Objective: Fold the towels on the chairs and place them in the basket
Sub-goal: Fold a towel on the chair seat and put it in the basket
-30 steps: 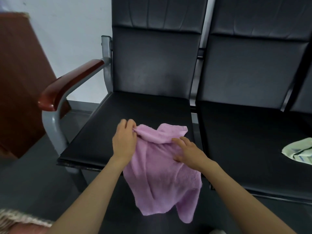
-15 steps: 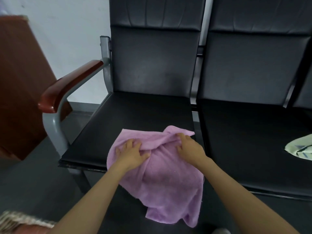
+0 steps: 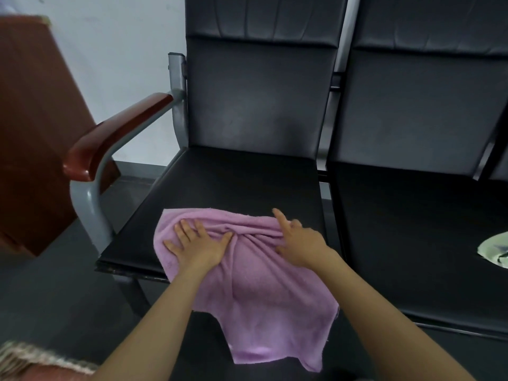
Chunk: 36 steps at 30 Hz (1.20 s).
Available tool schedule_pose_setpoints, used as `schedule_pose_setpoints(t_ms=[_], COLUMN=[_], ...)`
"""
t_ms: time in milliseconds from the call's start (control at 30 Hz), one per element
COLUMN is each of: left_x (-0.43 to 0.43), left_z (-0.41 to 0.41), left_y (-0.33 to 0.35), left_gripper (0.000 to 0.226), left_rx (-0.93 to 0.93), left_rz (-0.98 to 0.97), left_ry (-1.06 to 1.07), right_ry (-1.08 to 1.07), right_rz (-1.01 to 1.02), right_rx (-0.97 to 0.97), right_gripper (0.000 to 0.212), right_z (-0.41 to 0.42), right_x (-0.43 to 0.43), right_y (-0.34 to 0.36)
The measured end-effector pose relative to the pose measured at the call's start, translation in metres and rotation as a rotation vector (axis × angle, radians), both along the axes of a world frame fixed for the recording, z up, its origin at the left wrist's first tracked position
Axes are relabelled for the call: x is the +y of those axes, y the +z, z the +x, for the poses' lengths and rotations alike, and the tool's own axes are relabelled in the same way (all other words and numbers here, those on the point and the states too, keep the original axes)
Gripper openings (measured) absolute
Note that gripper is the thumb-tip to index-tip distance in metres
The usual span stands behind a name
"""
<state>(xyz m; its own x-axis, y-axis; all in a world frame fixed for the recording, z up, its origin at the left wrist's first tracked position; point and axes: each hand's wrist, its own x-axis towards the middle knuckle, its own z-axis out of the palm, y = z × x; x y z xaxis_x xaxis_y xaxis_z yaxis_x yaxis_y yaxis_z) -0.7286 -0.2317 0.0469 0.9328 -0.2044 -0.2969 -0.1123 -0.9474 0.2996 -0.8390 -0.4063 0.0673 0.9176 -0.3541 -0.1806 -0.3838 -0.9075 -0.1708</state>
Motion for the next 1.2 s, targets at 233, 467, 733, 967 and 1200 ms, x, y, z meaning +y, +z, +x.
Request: schedule_pose_setpoints(t_ms=[233,467,733,967,1200], left_x=[-0.009,0.011,0.0,0.035,0.013], left_z=[-0.022,0.009,0.001,-0.001,0.047], left_y=[0.009,-0.005,0.01,0.044,0.029], left_gripper=[0.101,0.088,0.025,0.098,0.106], left_rx=[0.155,-0.166,-0.277,0.255,0.322], left_rz=[-0.002,-0.471,0.013,0.271,0.087], left_ry=[-0.347,-0.142,-0.32,-0.664,-0.677], right_ry=[0.159,-0.016,-0.04,0.102,0.057], right_rz=[-0.023,-0.025,-0.01,0.101,0.185], right_rx=[-0.151,0.135,-0.067,0.292,0.258], right_gripper=[0.051,0.063,0.042,0.089,0.084], right_z=[-0.013,-0.019,-0.015,-0.027,0.009], right_x=[0.007,0.004,0.012,0.007,-0.022], right_y=[0.001,0.004,0.005,0.013,0.008])
